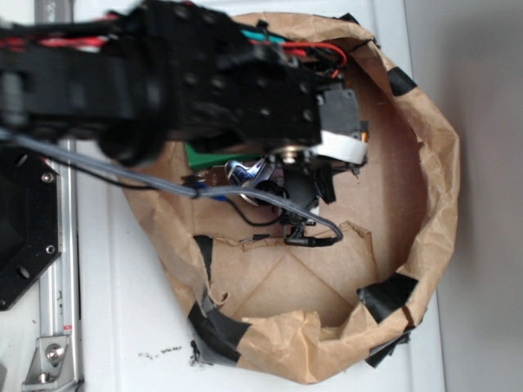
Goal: Grab the yellow duck.
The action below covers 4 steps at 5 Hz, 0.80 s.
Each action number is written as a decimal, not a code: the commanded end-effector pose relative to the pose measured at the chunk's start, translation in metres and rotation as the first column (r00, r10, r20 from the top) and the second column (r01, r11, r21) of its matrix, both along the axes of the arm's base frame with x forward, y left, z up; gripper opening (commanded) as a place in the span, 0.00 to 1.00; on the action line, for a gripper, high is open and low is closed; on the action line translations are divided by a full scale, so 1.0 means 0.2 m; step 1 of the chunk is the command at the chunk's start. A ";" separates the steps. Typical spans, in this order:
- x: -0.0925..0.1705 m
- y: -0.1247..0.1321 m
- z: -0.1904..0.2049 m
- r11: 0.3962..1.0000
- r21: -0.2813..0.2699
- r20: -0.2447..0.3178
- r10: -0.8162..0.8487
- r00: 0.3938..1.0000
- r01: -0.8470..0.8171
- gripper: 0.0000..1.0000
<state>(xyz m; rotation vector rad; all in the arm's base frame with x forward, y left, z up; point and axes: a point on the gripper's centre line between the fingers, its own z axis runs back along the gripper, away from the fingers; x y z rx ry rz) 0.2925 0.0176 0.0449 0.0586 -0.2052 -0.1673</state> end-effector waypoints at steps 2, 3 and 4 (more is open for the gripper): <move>0.15 -0.02 0.08 0.998 0.037 0.083 -0.045 0.996 0.042 1.00; 0.16 0.01 0.04 0.998 0.048 0.077 -0.049 0.996 0.045 1.00; 0.17 0.04 0.02 0.998 0.045 0.065 -0.036 0.997 0.033 1.00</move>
